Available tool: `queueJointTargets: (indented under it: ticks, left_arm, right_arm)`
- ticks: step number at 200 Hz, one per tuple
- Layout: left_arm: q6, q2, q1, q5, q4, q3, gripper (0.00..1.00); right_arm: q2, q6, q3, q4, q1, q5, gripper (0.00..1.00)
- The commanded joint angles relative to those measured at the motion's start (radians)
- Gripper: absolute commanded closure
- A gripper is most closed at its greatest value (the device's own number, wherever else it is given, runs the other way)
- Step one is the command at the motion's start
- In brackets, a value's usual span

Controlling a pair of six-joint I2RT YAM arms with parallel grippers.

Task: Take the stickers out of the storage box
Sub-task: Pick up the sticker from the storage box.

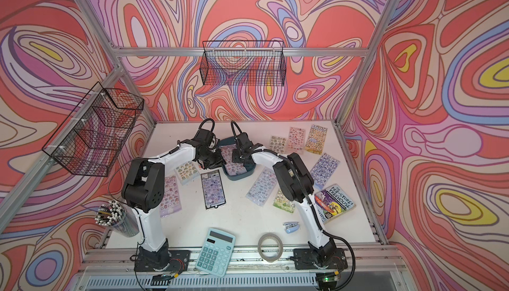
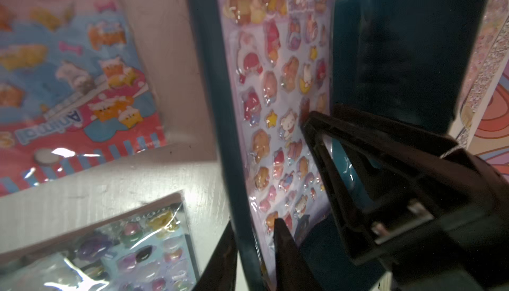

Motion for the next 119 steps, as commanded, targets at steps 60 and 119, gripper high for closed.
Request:
queueJointTargets:
  ticks: [60,119]
  left_arm:
    - [0.017,0.042,-0.003,-0.023,-0.050,0.053,0.75]
    - [0.017,0.061,-0.003,-0.021,-0.054,0.066,0.77]
  right_arm:
    - [-0.080,0.229,-0.158,0.233,-0.053,-0.333,0.69]
    - [-0.107,0.271,-0.180,0.302,-0.058,-0.391,0.76]
